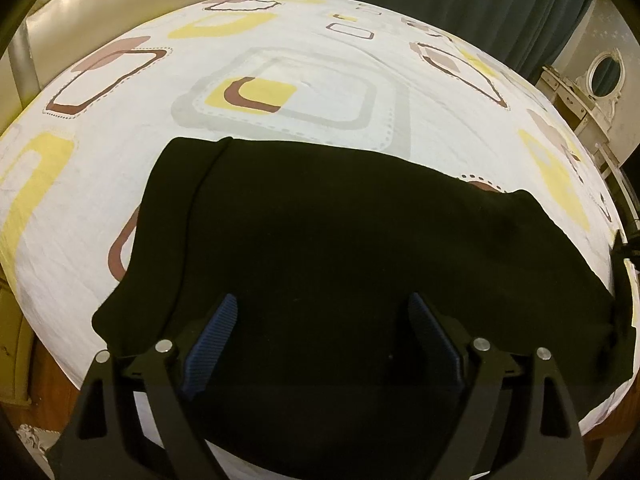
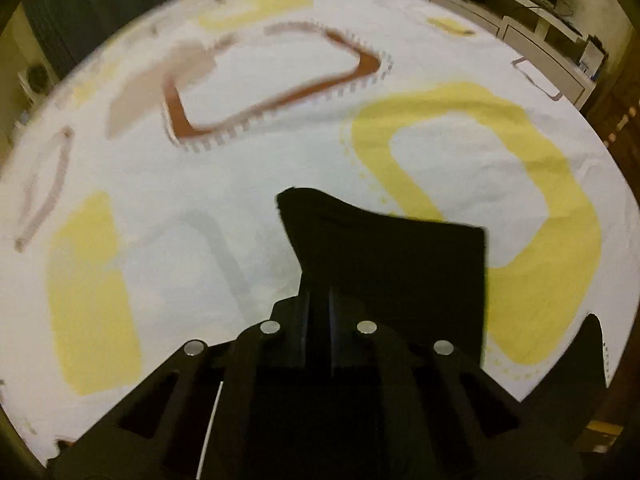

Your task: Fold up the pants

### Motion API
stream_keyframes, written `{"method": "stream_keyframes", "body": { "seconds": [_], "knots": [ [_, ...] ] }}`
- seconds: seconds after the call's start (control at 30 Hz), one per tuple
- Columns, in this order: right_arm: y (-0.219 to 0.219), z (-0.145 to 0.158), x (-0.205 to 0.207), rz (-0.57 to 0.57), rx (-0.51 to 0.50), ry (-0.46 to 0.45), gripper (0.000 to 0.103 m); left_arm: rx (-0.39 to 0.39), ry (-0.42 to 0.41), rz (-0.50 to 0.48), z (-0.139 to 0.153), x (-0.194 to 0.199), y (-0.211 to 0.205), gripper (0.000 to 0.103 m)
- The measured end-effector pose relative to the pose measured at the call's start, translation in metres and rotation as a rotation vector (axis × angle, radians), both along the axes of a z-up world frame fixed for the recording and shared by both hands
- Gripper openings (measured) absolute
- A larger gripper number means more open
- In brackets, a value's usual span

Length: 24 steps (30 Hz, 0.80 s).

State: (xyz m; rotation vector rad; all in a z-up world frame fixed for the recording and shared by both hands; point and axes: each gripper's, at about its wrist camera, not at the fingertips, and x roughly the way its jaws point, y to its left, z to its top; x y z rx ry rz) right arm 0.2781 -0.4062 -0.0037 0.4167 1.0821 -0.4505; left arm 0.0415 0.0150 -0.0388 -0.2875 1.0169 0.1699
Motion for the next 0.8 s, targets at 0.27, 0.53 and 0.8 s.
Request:
{"method": "stream_keyframes", "body": {
  "seconds": [0.27,0.53,0.8],
  "knots": [
    [-0.065,0.066,-0.139,-0.081,0.167,-0.344,0.006,0.011,-0.001,0.002,-0.001,-0.001,-0.002,0.087],
    [-0.126,0.026,-0.28,-0.298,0.301,-0.433,0.006,0.031,-0.007,0.01,-0.002,-0.003,-0.006,0.087],
    [-0.147,-0.053,-0.313,-0.46,0.527,-0.459,0.01,0.037,-0.007,0.006,-0.002,-0.003,-0.006,0.087]
  ]
}}
